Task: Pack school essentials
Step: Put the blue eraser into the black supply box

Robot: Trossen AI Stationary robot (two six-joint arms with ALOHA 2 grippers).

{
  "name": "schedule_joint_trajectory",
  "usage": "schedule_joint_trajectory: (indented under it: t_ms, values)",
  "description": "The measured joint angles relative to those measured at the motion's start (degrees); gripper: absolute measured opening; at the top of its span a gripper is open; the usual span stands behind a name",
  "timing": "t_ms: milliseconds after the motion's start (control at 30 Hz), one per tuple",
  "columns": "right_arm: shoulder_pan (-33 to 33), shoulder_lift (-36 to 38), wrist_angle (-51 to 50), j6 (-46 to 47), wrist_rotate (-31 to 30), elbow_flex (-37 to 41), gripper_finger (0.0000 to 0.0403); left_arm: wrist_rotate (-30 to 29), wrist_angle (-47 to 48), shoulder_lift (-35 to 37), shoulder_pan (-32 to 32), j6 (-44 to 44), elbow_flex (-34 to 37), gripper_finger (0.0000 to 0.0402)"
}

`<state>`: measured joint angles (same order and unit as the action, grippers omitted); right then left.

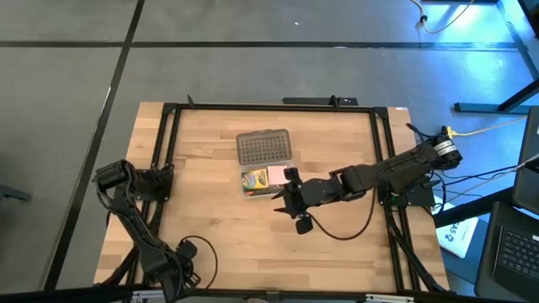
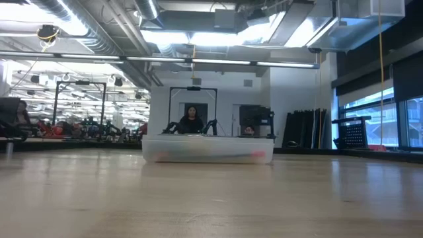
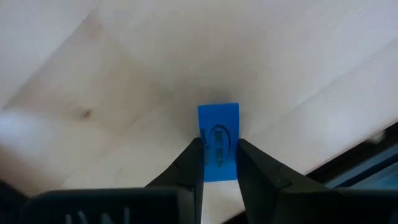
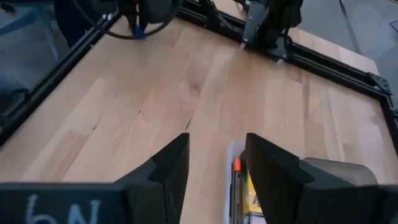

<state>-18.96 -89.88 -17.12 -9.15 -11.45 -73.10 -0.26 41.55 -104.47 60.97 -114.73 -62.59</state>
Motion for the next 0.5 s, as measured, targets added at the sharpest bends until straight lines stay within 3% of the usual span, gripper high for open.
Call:
schedule_joint_trajectory:
  t_ms: [500]
  values:
    - [0.0,4.2,-11.7,4.6,-0.1,0.0,0.0159,-10.5,-0.2,5.6,-8.5,17.6,-0.3,0.0062]
